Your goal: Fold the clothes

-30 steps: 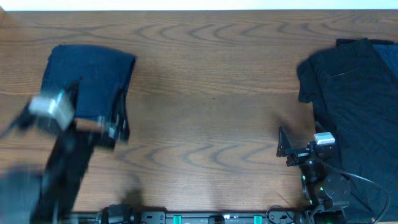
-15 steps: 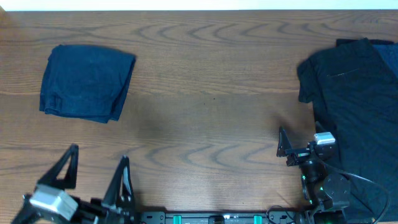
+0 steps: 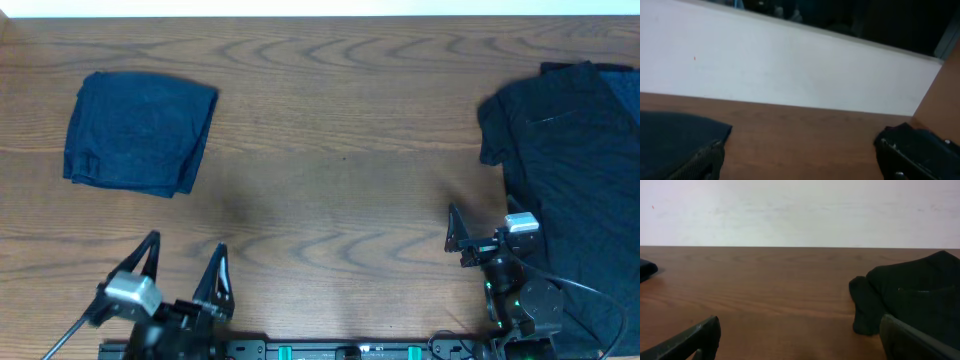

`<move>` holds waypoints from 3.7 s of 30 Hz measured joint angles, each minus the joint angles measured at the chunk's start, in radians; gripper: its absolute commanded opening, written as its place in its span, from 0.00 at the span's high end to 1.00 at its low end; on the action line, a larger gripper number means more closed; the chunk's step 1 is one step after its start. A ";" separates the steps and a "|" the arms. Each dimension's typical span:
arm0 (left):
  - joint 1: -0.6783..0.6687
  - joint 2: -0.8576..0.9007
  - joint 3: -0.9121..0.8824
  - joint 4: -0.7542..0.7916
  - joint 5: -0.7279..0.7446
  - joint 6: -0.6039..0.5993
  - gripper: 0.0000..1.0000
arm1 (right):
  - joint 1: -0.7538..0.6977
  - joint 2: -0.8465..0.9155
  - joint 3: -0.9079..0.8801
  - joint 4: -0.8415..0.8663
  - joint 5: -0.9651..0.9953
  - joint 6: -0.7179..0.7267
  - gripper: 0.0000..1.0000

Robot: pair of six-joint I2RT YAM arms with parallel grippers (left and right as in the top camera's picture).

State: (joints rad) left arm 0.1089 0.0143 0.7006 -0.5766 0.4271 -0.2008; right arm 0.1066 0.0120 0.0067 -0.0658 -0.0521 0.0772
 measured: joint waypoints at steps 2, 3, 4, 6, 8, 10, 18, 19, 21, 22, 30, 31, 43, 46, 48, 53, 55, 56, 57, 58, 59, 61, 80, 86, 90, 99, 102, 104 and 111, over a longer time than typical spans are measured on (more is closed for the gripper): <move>0.000 -0.002 -0.047 0.030 0.000 0.000 0.02 | 0.000 0.000 0.000 0.000 0.000 0.000 0.01; 0.000 -0.002 -0.074 0.059 0.000 0.000 0.02 | 0.000 0.000 0.000 0.000 0.000 0.000 0.01; 0.000 -0.003 -0.100 0.082 0.000 0.000 0.02 | 0.000 0.000 0.000 0.000 0.000 0.000 0.01; 0.000 -0.003 -0.158 0.153 0.000 0.000 0.02 | 0.000 0.000 0.000 0.000 0.000 0.000 0.01; 0.000 -0.003 -0.222 0.233 0.000 0.000 0.02 | 0.000 0.000 0.000 0.000 0.000 0.000 0.01; 0.000 -0.003 -0.303 0.344 0.000 -0.001 0.02 | 0.000 0.000 0.000 0.000 0.000 0.000 0.01; -0.007 -0.003 -0.556 0.627 -0.039 0.000 0.02 | 0.000 0.000 0.000 0.000 0.000 0.000 0.01; -0.014 -0.003 -0.580 0.651 -0.057 0.000 0.02 | 0.000 0.000 0.000 0.000 0.000 0.000 0.01; -0.029 -0.003 -0.612 0.671 -0.096 0.000 0.02 | 0.000 0.000 0.000 0.000 0.000 -0.002 0.01; -0.037 -0.003 -0.624 0.673 -0.119 0.000 0.02 | 0.000 0.000 0.000 0.000 0.000 -0.002 0.01; -0.090 -0.003 -0.677 0.682 -0.313 0.032 0.02 | 0.000 0.000 0.000 0.000 0.000 -0.003 0.01; -0.092 -0.003 -0.683 0.667 -0.327 0.045 0.02 | 0.000 0.000 0.000 0.000 0.000 -0.003 0.01; -0.098 -0.003 -0.689 0.557 -0.375 0.158 0.02 | 0.000 0.000 0.000 0.000 0.000 -0.003 0.01; -0.098 -0.003 -0.689 0.557 -0.375 0.184 0.02 | 0.000 0.000 0.000 0.000 0.000 -0.003 0.01; -0.098 -0.003 -0.689 0.557 -0.375 0.199 0.02 | 0.000 0.000 0.000 0.000 0.000 -0.003 0.01; -0.098 -0.003 -0.689 0.557 -0.375 0.210 0.02 | 0.000 0.000 0.000 0.000 0.000 -0.003 0.01; -0.098 -0.003 -0.689 0.557 -0.375 0.213 0.02 | 0.000 0.000 0.000 0.000 0.000 -0.003 0.01; -0.098 -0.003 -0.689 0.557 -0.375 0.214 0.02 | 0.000 0.000 0.000 0.000 0.000 -0.003 0.01; -0.098 -0.003 -0.689 0.557 -0.375 0.217 0.02 | 0.000 0.000 0.000 0.000 0.000 -0.003 0.01; -0.098 -0.003 -0.689 0.557 -0.375 0.218 0.02 | 0.000 0.000 0.000 0.000 0.000 -0.003 0.01; -0.098 -0.003 -0.689 0.557 -0.375 0.220 0.02 | 0.000 0.000 0.000 0.000 0.000 -0.003 0.01; -0.098 -0.003 -0.689 0.557 -0.375 0.224 0.02 | 0.000 0.000 0.000 0.000 0.000 -0.003 0.01; -0.098 -0.003 -0.689 0.557 -0.375 0.225 0.02 | 0.000 0.000 0.000 0.000 0.000 -0.003 0.01; -0.098 -0.003 -0.689 0.557 -0.375 0.225 0.02 | 0.000 0.000 0.000 0.000 0.000 -0.003 0.01; -0.098 -0.003 -0.689 0.557 -0.375 0.225 0.02 | 0.000 0.000 0.000 0.000 0.000 -0.003 0.01; -0.098 -0.003 -0.689 0.557 -0.375 0.225 0.02 | 0.000 0.000 0.000 0.000 0.000 -0.003 0.01; -0.098 -0.003 -0.689 0.557 -0.375 0.225 0.02 | 0.000 0.000 0.000 0.000 0.000 -0.003 0.01; -0.098 -0.003 -0.689 0.557 -0.375 0.225 0.02 | 0.000 0.000 0.000 0.000 0.000 -0.003 0.01; -0.098 -0.003 -0.689 0.557 -0.375 0.225 0.02 | 0.000 0.000 0.000 0.000 0.000 -0.003 0.01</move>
State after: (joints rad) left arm 0.0109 0.0109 0.0120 -0.0196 0.0525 0.0238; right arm 0.1066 0.0120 0.0067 -0.0658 -0.0521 0.0742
